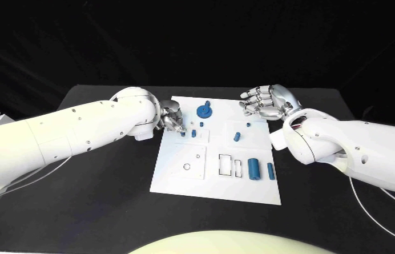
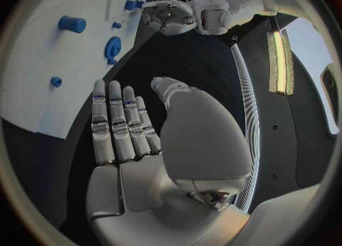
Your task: Assemble the parts on the task board
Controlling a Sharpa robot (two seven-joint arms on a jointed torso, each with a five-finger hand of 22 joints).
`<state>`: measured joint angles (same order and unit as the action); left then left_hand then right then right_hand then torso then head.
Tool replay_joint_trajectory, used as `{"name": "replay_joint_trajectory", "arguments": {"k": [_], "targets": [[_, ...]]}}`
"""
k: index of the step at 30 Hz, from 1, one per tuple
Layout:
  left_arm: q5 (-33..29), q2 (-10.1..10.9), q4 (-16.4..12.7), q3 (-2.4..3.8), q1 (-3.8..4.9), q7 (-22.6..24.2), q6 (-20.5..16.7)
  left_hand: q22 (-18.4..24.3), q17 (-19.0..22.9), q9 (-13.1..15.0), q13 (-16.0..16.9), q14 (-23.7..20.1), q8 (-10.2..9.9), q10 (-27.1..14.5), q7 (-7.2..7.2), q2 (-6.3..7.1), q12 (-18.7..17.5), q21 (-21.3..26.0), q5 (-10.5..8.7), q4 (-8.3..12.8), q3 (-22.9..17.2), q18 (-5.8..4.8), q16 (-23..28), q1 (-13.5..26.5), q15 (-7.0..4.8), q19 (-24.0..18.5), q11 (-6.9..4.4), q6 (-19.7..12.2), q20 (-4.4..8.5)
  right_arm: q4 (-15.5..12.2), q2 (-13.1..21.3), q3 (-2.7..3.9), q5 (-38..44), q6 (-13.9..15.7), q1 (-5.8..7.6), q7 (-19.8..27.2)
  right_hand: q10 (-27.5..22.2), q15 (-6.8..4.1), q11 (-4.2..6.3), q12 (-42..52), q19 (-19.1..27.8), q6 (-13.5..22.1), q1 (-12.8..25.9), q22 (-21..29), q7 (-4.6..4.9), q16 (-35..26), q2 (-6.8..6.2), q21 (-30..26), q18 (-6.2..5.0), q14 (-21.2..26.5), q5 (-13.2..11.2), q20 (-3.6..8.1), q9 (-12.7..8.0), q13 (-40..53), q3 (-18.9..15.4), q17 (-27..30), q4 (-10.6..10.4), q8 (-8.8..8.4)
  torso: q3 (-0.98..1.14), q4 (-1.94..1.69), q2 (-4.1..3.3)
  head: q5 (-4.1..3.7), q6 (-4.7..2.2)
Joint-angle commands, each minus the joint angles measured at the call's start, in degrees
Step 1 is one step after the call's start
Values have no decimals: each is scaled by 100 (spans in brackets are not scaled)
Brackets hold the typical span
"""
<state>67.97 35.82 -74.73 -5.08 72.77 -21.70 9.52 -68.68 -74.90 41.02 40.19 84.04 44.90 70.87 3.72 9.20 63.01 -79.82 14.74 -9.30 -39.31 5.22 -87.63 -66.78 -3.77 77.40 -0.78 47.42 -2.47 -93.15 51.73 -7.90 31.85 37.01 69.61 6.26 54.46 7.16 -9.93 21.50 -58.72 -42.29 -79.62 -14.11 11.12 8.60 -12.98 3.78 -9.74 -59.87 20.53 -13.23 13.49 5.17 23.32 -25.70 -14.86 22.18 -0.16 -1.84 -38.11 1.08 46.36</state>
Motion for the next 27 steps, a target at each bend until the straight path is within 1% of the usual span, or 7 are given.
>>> {"name": "replay_joint_trajectory", "arguments": {"k": [1,7,18,27], "targets": [[-30,-15,2,-1,-4,13,117,5,-1048,5,-7,468,17,39,-9,-22,4,-24,3,963,-1007,-67,-27,-14,-24,34,-1,33,2,-4,-1,1,56,-86,-4,79,-33,4,-9,5,-4,21,28,5,270,-29,35,-1,-77,-11,13,-9,-10,-9,3,8,33,24,-3,-1,0,-3,3],[-32,-15,15,-5,-7,9,118,5,-1048,5,-7,468,17,39,-9,-22,4,-24,3,963,-1007,-67,-27,-14,-24,34,-1,33,2,-3,-1,1,56,-89,-4,78,-33,4,-9,5,-4,21,28,5,270,-29,35,-1,-77,-11,13,-9,-10,-9,3,8,33,24,-1,-8,-1,-5,-1],[-34,-18,17,-9,-10,1,161,5,-1048,5,-7,468,17,39,-9,-22,4,-24,3,963,-1007,-67,-27,-14,-24,34,-1,33,2,1,-4,1,56,-95,-4,77,-33,4,-9,5,-4,21,28,5,270,-29,35,-1,-77,-11,13,-9,-10,-9,3,8,33,24,-1,1,0,2,14],[-45,-33,22,-11,-15,11,177,0,-1049,-1,-17,468,7,43,-8,-12,-6,-27,1,965,-1022,-68,-28,-9,-23,35,0,43,3,-1,-3,1,56,-96,-4,76,-32,4,-10,12,-9,18,34,31,271,-35,34,1,-78,-16,41,-9,-14,-22,3,9,35,27,-1,-1,-6,-2,21]]}}
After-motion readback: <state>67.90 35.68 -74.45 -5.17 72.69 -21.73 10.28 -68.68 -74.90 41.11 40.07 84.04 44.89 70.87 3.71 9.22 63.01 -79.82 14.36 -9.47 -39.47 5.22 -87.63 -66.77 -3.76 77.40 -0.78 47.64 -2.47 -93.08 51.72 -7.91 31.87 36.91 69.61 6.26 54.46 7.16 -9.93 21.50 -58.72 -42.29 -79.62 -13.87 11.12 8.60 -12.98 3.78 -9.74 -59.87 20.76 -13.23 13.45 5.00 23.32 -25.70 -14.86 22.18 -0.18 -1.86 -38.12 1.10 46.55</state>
